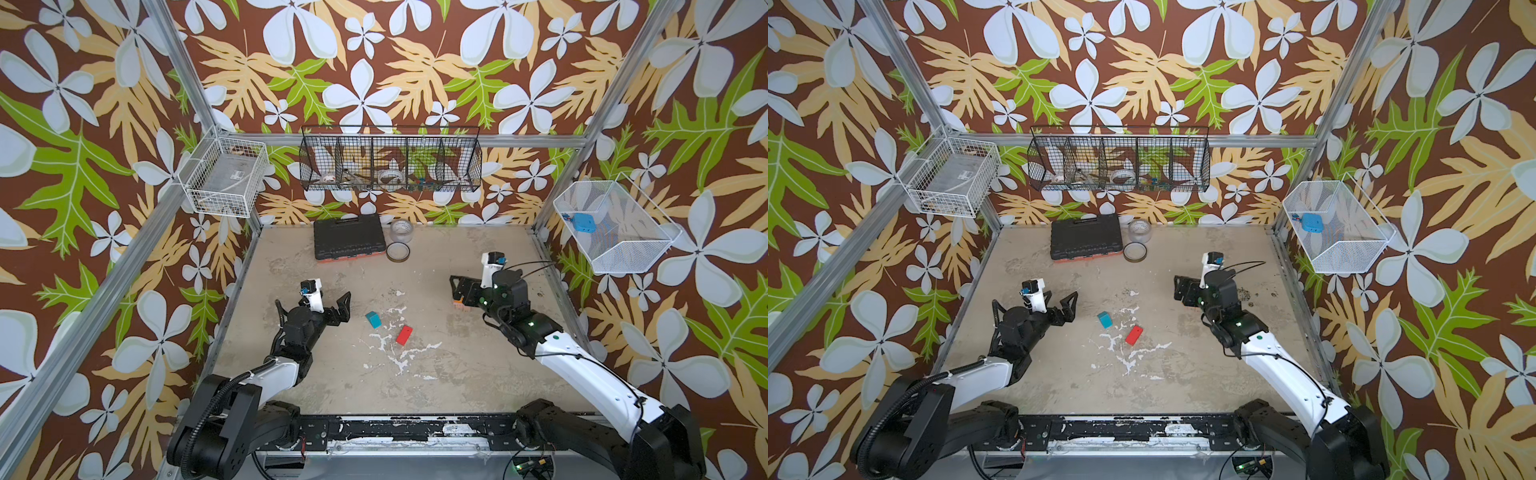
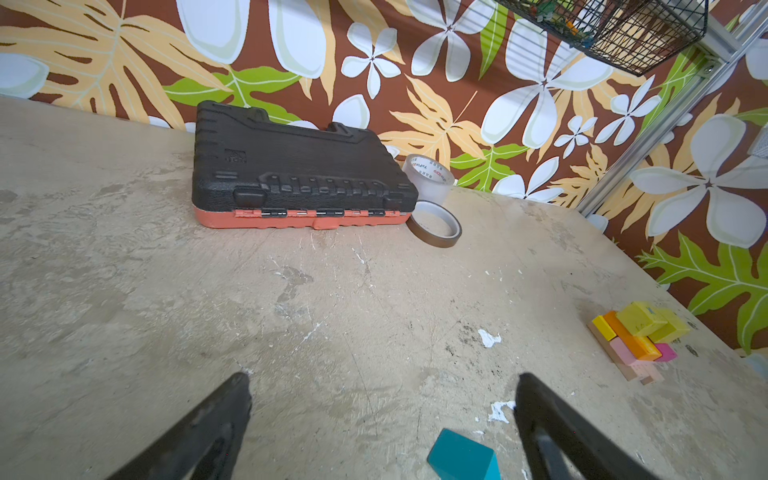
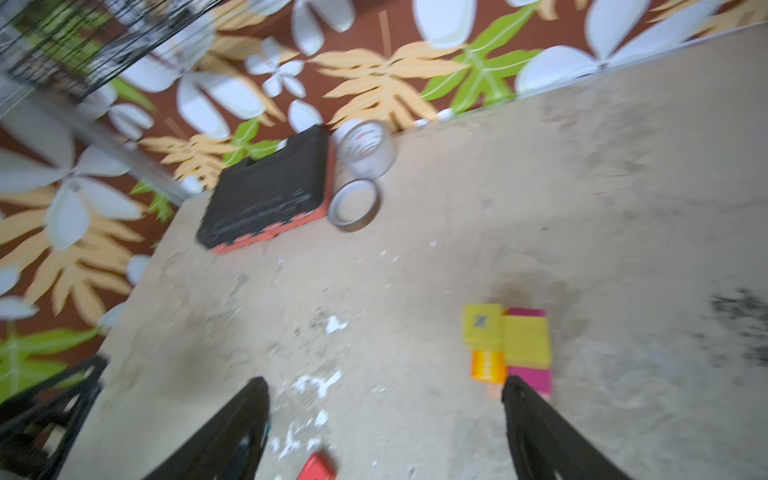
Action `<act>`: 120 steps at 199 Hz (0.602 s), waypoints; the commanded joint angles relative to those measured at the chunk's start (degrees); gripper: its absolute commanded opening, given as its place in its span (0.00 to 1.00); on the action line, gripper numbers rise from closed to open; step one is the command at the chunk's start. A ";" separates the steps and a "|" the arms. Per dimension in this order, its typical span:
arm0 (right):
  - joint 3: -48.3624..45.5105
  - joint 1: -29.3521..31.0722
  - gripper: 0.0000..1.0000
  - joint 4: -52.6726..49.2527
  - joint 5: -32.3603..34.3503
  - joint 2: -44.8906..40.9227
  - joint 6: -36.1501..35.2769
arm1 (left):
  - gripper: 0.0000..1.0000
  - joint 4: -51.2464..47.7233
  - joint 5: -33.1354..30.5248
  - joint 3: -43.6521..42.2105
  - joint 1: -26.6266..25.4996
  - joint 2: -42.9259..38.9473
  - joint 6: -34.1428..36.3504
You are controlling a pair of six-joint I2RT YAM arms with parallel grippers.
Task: Build the wood block tower
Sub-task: 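Move the right gripper to the red block and grasp it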
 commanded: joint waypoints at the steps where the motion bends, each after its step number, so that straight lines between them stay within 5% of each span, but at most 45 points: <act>1: -2.08 7.70 0.98 3.68 2.70 0.34 -0.65 | 1.00 1.29 1.07 -0.55 0.01 -1.12 0.15; 34: -4.01 16.08 1.00 7.91 1.52 10.06 -0.51 | 1.00 2.10 1.32 -3.12 0.03 -4.72 0.06; 120: 4.96 16.73 1.00 8.34 -4.01 32.65 -2.84 | 1.00 4.67 -1.19 -6.38 0.04 -8.50 -0.58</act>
